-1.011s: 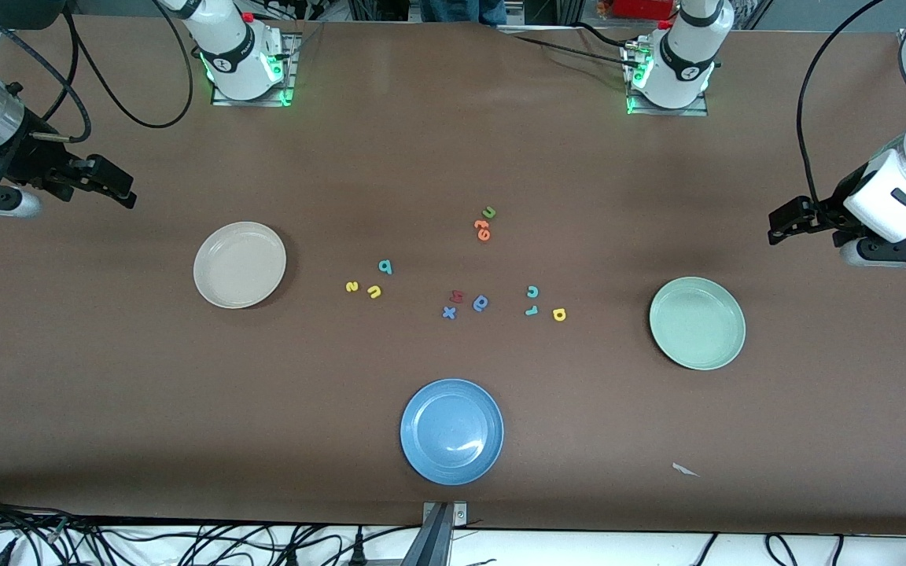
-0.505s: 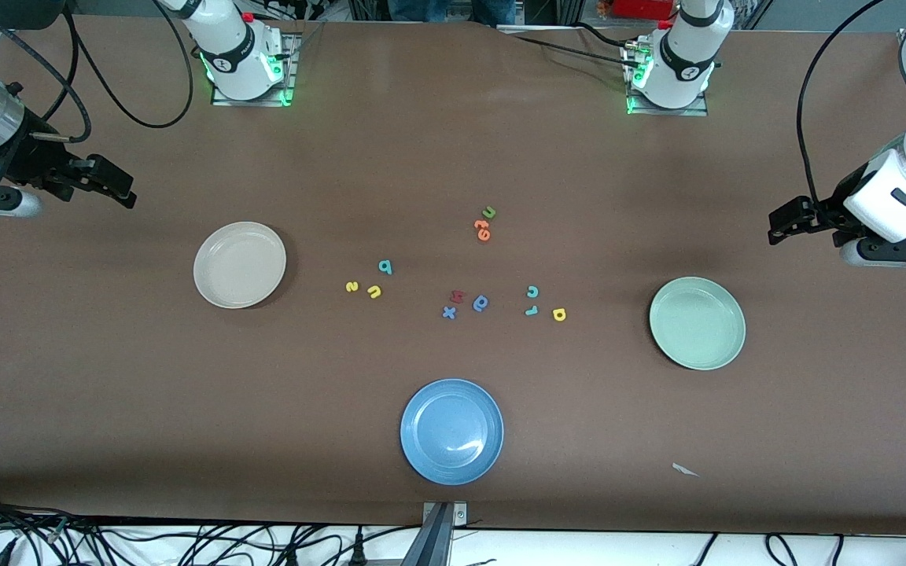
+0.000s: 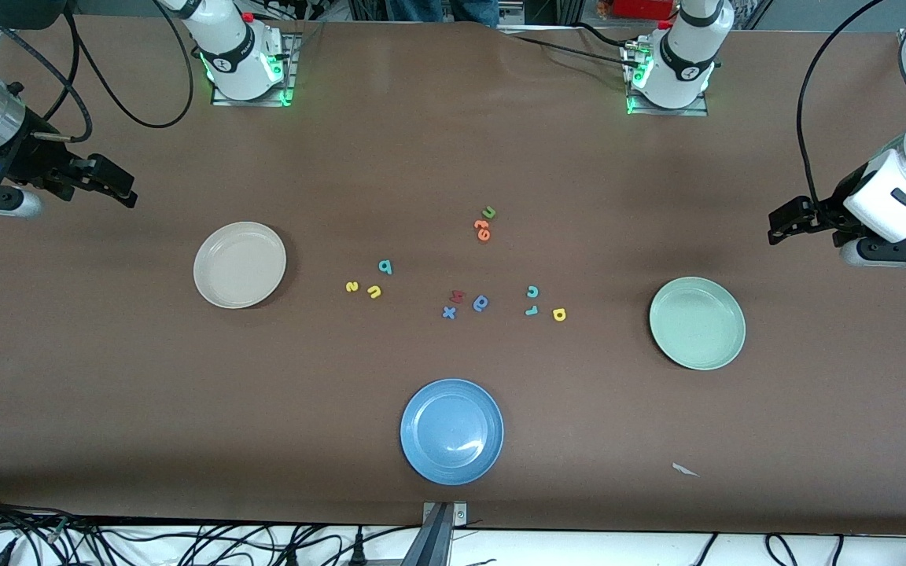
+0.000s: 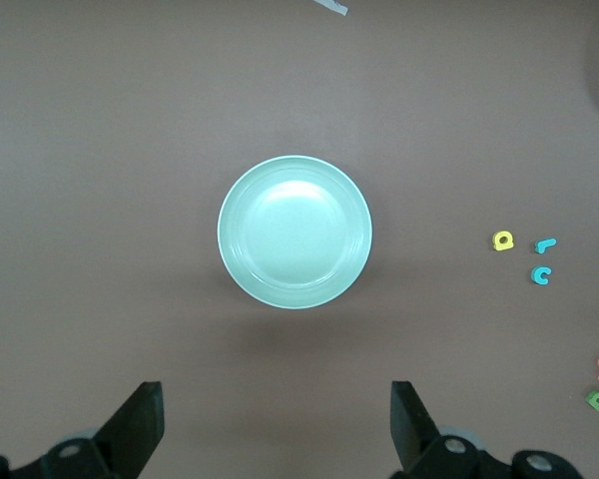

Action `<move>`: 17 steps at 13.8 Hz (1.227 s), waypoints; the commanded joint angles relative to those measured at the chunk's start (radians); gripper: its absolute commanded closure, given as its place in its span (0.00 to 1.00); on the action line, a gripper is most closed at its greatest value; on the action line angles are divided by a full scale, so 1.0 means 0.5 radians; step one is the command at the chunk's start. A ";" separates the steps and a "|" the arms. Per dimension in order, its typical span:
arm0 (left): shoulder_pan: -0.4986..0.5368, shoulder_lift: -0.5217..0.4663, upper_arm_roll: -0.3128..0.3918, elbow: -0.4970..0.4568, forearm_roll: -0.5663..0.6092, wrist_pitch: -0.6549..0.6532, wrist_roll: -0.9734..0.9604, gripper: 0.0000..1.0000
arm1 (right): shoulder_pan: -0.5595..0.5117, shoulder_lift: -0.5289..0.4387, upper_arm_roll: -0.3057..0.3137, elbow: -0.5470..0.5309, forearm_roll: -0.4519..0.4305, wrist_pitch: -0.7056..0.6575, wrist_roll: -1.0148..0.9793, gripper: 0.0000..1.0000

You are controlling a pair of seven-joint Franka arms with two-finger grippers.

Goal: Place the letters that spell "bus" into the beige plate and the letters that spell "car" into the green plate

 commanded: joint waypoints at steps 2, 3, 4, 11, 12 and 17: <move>0.008 -0.017 -0.017 0.036 0.070 -0.053 -0.010 0.00 | -0.001 -0.025 0.006 -0.016 -0.004 -0.017 -0.012 0.00; 0.008 -0.017 -0.017 0.039 0.070 -0.059 -0.010 0.00 | -0.001 -0.025 0.006 -0.013 -0.001 -0.017 -0.012 0.00; 0.008 -0.017 -0.017 0.039 0.070 -0.059 -0.010 0.00 | -0.001 -0.025 0.006 -0.016 -0.001 -0.017 -0.012 0.00; 0.008 -0.014 -0.017 0.076 0.067 -0.093 -0.013 0.00 | -0.001 -0.025 0.006 -0.016 -0.004 -0.020 -0.012 0.00; 0.005 -0.014 -0.017 0.082 0.067 -0.114 -0.013 0.00 | -0.001 -0.025 0.006 -0.016 -0.004 -0.026 -0.012 0.00; 0.005 -0.011 -0.017 0.113 0.048 -0.179 -0.013 0.00 | -0.001 -0.025 0.006 -0.013 -0.007 -0.026 -0.009 0.00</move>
